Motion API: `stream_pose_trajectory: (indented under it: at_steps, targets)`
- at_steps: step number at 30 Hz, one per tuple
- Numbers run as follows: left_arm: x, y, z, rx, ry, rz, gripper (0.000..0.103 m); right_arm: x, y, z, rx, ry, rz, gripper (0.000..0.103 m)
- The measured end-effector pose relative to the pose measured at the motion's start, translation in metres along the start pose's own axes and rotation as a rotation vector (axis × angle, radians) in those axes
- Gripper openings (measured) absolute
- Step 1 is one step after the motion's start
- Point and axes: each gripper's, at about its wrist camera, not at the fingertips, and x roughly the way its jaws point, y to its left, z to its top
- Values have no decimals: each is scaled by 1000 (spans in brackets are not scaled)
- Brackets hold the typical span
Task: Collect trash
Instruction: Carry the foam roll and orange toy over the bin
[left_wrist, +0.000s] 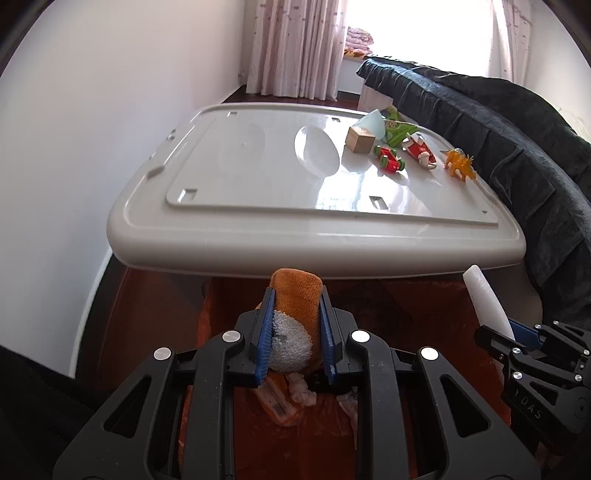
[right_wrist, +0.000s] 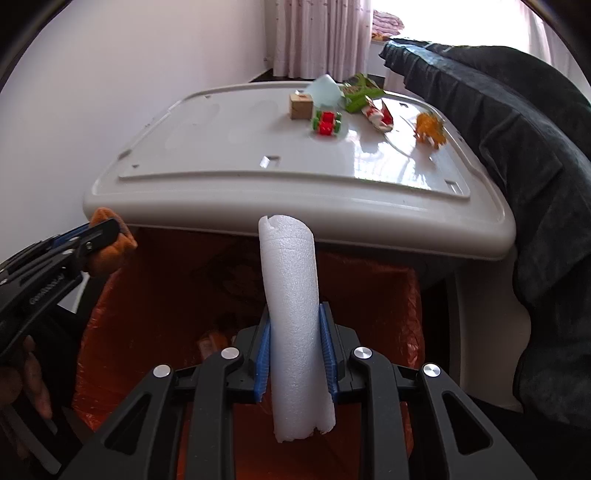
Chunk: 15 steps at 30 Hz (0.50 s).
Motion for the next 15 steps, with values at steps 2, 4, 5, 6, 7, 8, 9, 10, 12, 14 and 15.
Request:
stream_pose_trajectory:
  at_steps: [2,4,5,6,7,8,9,10,12,14,15]
  targets:
    - [1,-2,-2,0,5,-3,22,0,-4,-1,10,-12,-19,24]
    - [1,-4,-5,7,2,-2,22,-1,-5,-1,13,-22,-27,24]
    - [1,-6,-5,11,3,-3,22,-1,-5,-1,13,-26,-29,24]
    - [1,-6,-6,11,2,-3,22,-1,-5,-1,14,-27,-29,24]
    - [1,-7,-7,13,-1,0,22,-1,-4,-2,11,-27,-29,24]
    - [0,-7,-8,14,-3,1,22,-1,-4,-2,10,-27,-29,24]
    - [1,-8,-9,14,0,2,22,-1,-3,-2,9,-26,-29,25]
    - [0,-8,-10,13,-1,5,22,-1,-3,-3,7,-24,-28,25]
    - [0,-9,-10,15,-3,11,22,0,-2,-5,6,-20,-26,25]
    - [0,-12,-12,19,-1,12,22,1,-1,-7,7,-14,-23,25]
    - [0,-12,-13,21,-1,13,22,1,-1,-6,8,-11,-23,25]
